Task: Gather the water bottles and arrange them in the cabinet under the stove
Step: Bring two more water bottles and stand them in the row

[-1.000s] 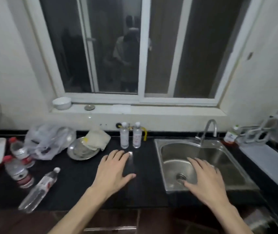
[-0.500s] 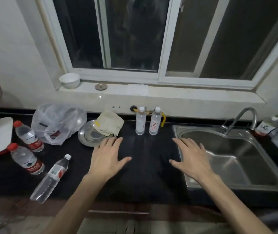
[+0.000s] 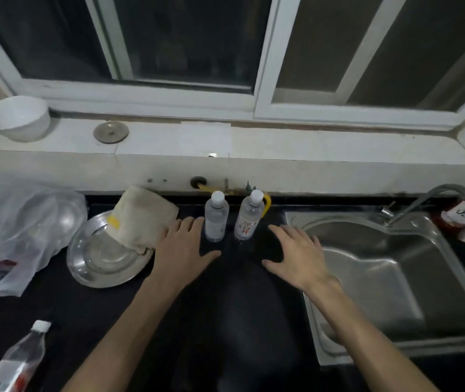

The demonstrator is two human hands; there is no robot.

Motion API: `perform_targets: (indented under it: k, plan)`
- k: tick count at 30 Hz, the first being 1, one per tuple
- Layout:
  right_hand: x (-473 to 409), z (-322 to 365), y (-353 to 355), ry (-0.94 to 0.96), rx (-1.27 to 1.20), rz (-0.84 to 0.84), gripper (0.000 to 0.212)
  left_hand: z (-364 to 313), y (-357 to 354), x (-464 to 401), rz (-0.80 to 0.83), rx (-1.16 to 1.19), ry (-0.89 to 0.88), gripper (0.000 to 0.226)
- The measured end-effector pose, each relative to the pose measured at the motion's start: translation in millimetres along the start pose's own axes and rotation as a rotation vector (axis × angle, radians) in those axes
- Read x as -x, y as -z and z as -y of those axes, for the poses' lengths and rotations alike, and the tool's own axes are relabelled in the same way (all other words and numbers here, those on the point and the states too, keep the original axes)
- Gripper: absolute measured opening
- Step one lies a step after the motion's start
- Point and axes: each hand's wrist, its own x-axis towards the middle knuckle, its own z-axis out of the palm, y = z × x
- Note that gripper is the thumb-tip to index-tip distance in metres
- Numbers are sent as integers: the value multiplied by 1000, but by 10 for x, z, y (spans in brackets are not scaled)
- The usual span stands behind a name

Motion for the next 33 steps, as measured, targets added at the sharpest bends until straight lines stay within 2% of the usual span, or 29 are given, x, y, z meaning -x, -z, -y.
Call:
perform_targets:
  k: [3,8,13,20,33]
  plan:
    - [-419,-14,-30,-13,-57,18,99,39,-149,-379,22,99,22,96]
    - [-1058,-6,-216,-3,-394,-29,111,124,-469,-878,87,367,63,103]
    - [-1431,49,-450,-49,-644,-10,104,79,-639,-1047,100,509,109,107]
    - [-1547,-44,-715,-40,-698,-56,69,94,-787,-1130,88,621,105,85]
    - [-1397,-114,-592,-25,-716,-132,63,-14,-763,-1165,81,712,146,76]
